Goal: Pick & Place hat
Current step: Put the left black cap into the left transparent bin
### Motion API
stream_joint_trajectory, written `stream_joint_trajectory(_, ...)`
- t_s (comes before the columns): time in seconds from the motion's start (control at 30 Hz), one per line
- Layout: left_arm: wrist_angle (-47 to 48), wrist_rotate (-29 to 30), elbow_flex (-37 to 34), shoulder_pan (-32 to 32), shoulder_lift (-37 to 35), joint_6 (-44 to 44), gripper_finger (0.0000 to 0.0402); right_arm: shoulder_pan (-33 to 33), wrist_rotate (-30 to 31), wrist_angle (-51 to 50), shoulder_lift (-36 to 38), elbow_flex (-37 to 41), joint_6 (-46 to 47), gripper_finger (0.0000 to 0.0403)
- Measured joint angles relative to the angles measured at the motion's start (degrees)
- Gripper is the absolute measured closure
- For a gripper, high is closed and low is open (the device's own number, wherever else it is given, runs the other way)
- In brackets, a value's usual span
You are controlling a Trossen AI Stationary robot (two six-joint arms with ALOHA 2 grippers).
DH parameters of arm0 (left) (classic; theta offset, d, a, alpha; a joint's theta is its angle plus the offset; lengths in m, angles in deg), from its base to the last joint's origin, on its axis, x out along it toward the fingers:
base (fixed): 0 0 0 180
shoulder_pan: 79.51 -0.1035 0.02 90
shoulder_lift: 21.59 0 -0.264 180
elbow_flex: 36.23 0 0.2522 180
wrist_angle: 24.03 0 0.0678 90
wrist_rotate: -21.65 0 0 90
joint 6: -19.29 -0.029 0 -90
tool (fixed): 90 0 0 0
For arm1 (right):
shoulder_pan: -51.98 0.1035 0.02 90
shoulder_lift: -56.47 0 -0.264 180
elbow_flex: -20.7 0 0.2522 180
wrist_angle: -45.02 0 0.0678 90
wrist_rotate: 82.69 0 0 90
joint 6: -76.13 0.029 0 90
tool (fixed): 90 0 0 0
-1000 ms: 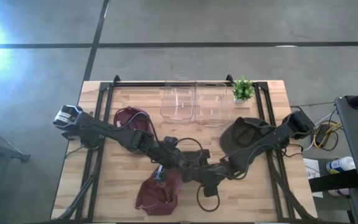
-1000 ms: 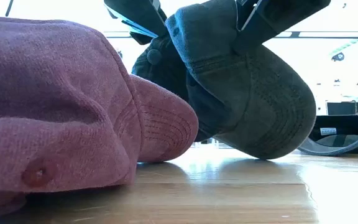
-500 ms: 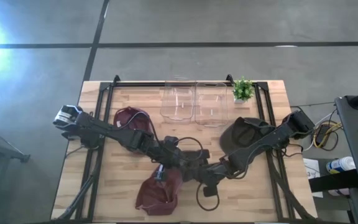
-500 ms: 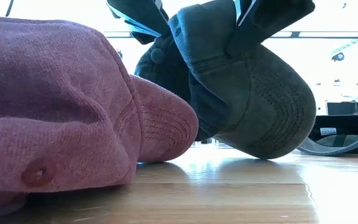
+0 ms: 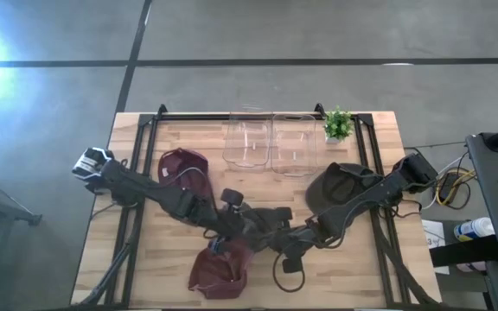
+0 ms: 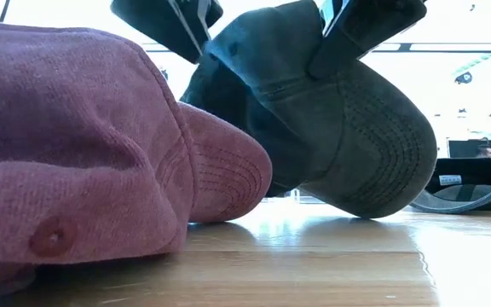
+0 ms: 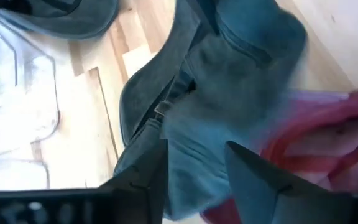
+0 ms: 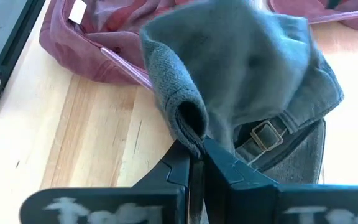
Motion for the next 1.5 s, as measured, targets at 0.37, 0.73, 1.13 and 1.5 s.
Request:
stream_joint_trajectory(0.37, 4.3, 0.5, -0.9, 2.7, 0.0, 8.1, 0.0234, 0.0, 0.0, -0.4, 0.4, 0.0, 0.6, 0.0389)
stream_joint_trajectory(0.73, -7.6, 12.5, -8.3, 9.8, 0.7, 7.7, 0.0234, -0.1, 0.5, -0.4, 1.5, 0.1, 1.2, 0.0389)
stream_joint_trajectory(1.13, -10.7, 17.2, -9.7, 10.1, 5.0, 7.8, 0.0234, -0.8, 0.2, -0.4, 2.0, 0.1, 2.1, 0.039)
stream_joint_trajectory(1.5, -15.6, 22.8, -9.8, 9.2, 8.5, 6.0, 0.0234, -1.0, -1.5, -0.3, 2.0, 0.1, 1.8, 0.039)
